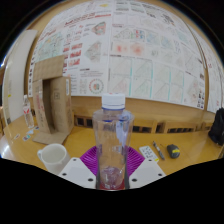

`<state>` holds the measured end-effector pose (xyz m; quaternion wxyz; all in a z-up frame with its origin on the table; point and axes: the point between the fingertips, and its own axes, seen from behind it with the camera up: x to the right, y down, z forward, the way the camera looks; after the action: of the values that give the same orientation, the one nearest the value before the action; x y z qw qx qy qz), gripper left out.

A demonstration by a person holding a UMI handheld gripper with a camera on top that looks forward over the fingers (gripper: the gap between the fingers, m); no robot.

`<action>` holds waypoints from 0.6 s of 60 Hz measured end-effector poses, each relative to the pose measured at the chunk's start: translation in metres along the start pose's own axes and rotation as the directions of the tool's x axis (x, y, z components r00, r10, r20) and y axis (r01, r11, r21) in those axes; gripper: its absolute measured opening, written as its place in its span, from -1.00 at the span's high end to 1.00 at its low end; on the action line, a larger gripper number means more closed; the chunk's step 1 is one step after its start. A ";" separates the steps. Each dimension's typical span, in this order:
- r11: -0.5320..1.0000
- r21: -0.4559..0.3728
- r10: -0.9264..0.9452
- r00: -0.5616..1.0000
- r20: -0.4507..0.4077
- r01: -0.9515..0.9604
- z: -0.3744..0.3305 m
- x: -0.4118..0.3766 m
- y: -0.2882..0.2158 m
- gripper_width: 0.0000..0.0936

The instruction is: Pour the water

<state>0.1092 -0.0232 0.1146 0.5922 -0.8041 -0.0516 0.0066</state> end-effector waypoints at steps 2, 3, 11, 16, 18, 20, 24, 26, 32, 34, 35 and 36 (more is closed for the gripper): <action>1.000 -0.016 -0.002 1.000 0.002 0.002 0.001 0.001 0.010 0.31; 1.000 -0.024 -0.005 1.000 0.000 0.005 0.001 0.001 0.015 0.30; 1.000 0.002 0.027 0.999 -0.020 -0.027 -0.004 0.006 0.017 0.03; 0.999 -0.026 0.039 0.999 -0.031 -0.039 -0.006 0.010 0.020 -0.13; 0.998 -0.051 0.043 0.998 -0.036 -0.045 -0.009 0.012 0.024 -0.24; 0.996 -0.077 0.051 0.998 -0.041 -0.054 -0.011 0.012 0.029 -0.49; 0.990 -0.119 0.065 0.997 -0.041 -0.069 -0.021 0.011 0.033 -0.79; 0.989 -0.129 0.070 0.996 -0.052 -0.076 -0.029 0.012 0.033 -0.78; 0.984 -0.157 0.075 0.994 -0.083 -0.088 -0.059 0.012 0.032 -0.82; 0.982 -0.163 0.078 0.993 -0.092 -0.092 -0.073 0.010 0.031 -0.82; 0.981 -0.167 0.079 0.992 -0.097 -0.095 -0.080 0.009 0.031 -0.82; 0.980 -0.173 0.080 0.992 -0.101 -0.097 -0.088 0.008 0.030 -0.82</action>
<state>0.1253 -0.1154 0.1131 0.5193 -0.8545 0.0115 -0.0093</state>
